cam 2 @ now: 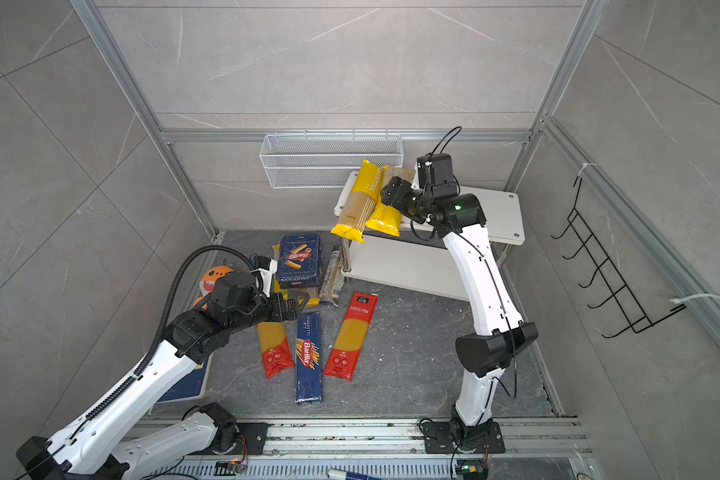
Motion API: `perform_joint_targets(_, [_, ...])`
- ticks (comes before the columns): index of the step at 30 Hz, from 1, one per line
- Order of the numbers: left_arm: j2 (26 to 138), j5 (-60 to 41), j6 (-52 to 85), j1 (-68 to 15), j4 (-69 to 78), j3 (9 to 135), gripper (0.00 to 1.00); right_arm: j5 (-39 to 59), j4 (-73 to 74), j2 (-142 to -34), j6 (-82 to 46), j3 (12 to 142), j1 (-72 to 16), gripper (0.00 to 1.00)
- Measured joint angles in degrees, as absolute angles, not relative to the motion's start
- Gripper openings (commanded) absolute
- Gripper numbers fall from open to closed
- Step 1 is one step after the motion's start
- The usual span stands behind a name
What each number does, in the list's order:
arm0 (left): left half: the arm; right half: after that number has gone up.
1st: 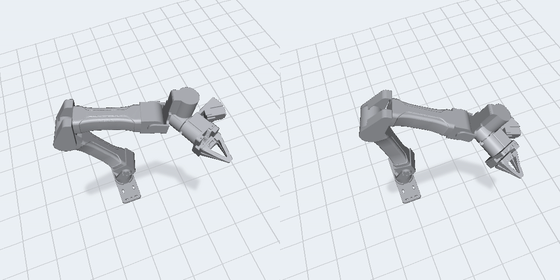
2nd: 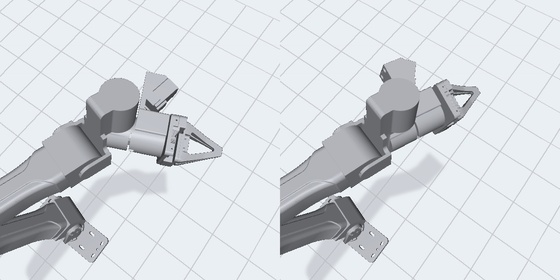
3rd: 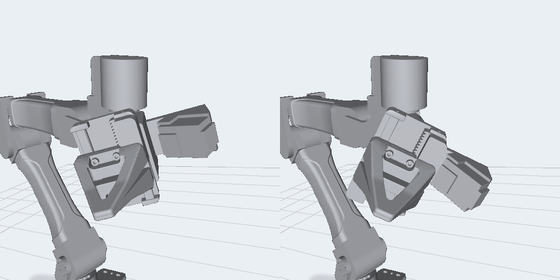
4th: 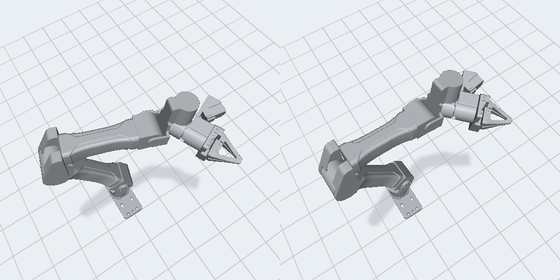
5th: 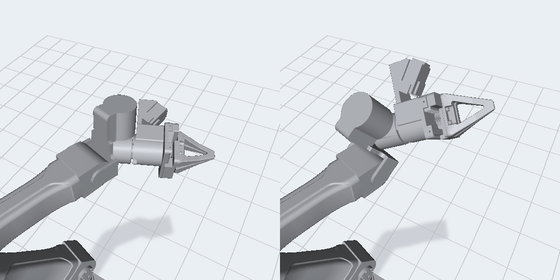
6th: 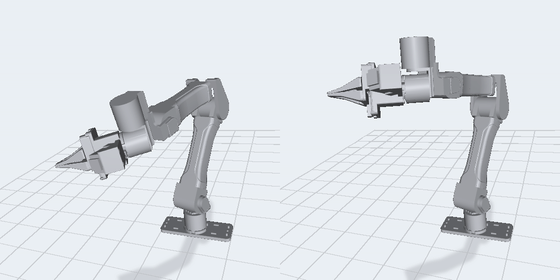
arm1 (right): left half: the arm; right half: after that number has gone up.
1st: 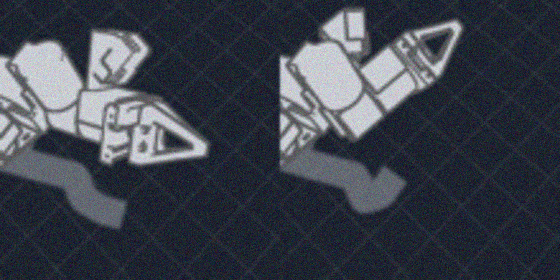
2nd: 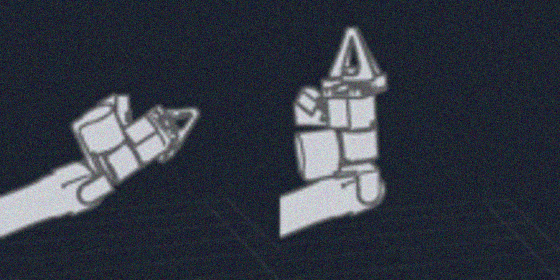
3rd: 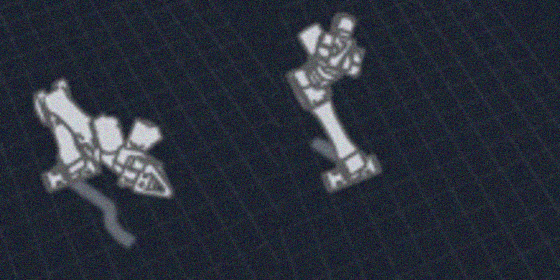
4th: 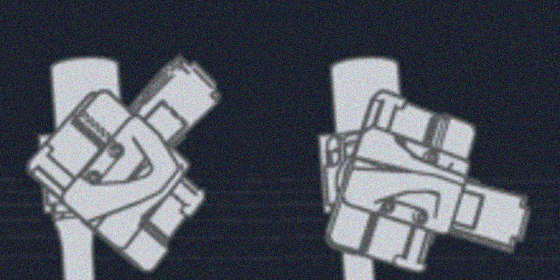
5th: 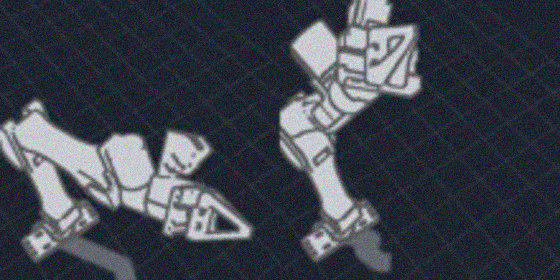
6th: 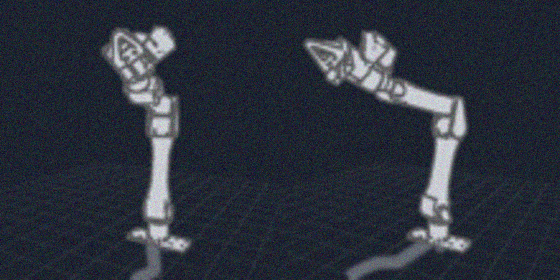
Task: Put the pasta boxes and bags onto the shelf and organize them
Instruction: 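Release the bag and move the right gripper down toward the red spaghetti bag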
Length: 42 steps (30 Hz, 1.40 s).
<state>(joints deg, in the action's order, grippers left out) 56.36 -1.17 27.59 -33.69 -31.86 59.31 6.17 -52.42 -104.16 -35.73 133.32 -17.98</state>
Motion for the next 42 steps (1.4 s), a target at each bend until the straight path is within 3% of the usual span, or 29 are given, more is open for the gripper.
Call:
perform_joint_targets(3, [55.27,-1.15,27.62,-33.10,-32.23,59.13,1.00,4.99,-51.64,-98.30,-34.76,128.92,-17.98,0.99])
perform_joint_targets(15, [54.57,-2.11,29.47,-29.95,-32.95,51.59,1.00,1.58,-50.06,-66.81,-32.75,92.66,-17.98,0.99])
perform_joint_targets(27, [47.29,-1.89,34.81,-29.95,-33.23,42.04,1.00,7.40,-50.92,-45.89,-35.86,59.57,-18.79,0.96])
perform_joint_targets(35, [42.13,-1.63,36.73,-29.95,-34.79,40.95,1.00,9.08,-46.78,-42.83,-40.51,44.93,-23.53,0.97])
perform_joint_targets(42, [39.64,-1.63,37.63,-29.95,-35.79,39.42,1.00,5.78,-37.65,-52.36,-44.88,41.34,-36.05,0.97])
